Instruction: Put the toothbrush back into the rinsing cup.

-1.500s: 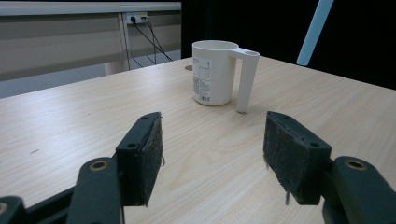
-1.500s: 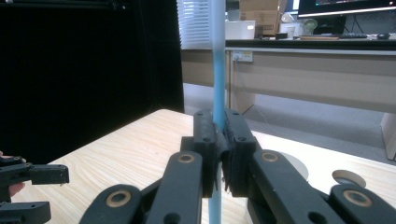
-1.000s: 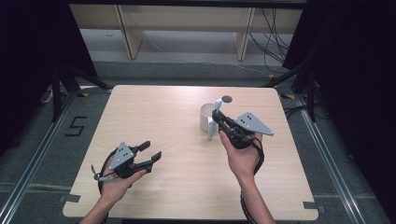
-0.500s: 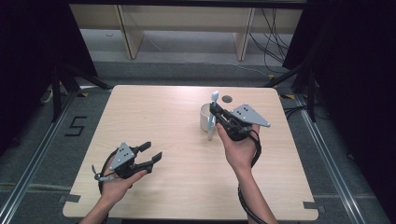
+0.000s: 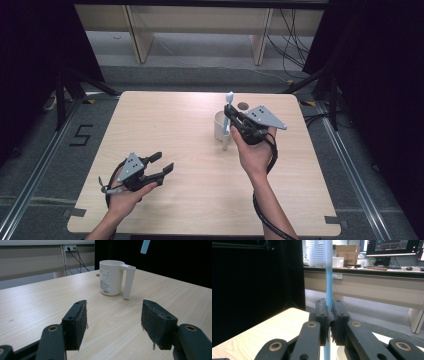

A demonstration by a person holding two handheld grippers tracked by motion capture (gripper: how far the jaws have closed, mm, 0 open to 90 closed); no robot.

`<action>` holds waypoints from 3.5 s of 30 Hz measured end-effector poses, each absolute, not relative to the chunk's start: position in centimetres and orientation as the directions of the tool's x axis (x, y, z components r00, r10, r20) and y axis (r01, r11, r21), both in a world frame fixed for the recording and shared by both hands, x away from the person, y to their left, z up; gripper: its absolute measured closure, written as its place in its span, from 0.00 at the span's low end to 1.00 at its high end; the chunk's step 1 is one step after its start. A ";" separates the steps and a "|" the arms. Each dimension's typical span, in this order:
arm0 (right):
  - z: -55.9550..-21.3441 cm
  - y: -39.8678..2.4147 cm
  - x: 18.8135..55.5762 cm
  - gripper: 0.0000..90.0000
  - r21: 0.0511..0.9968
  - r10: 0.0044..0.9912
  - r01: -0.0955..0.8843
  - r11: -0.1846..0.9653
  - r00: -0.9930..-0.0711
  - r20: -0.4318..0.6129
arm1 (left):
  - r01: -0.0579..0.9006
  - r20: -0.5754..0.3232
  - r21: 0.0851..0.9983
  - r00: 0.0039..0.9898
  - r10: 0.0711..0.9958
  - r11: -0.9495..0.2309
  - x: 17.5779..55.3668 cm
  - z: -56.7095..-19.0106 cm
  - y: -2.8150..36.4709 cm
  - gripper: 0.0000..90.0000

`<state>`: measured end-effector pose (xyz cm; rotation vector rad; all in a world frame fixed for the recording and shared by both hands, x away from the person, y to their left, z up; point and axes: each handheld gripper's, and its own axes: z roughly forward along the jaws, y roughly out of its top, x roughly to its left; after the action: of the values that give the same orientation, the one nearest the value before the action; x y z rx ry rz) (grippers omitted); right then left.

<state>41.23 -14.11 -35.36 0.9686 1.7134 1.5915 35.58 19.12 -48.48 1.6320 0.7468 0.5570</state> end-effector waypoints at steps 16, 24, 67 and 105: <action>-35.4 -14.5 42.3 0.95 0.994 0.850 0.106 0.022 -0.525 0.037 | 0.153 -0.051 0.985 0.683 0.729 -0.074 35.6 -48.5 19.1 0.42; -35.5 -14.7 42.9 0.95 0.995 0.857 0.100 0.015 -0.514 0.038 | 0.174 -0.056 0.981 0.680 0.731 -0.088 35.5 -48.6 19.1 0.41; -38.5 -14.6 44.7 0.95 0.990 0.870 0.136 0.041 -0.493 0.032 | 0.181 -0.054 0.979 0.679 0.733 -0.095 35.6 -48.7 19.2 0.41; -40.9 -14.6 45.2 0.95 0.983 0.876 0.173 0.056 -0.482 0.035 | 0.186 -0.057 0.978 0.678 0.733 -0.096 35.6 -49.0 19.1 0.41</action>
<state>45.17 -14.56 -40.87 1.0549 1.7267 1.4711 35.62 19.12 -48.97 1.6376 0.7616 0.5417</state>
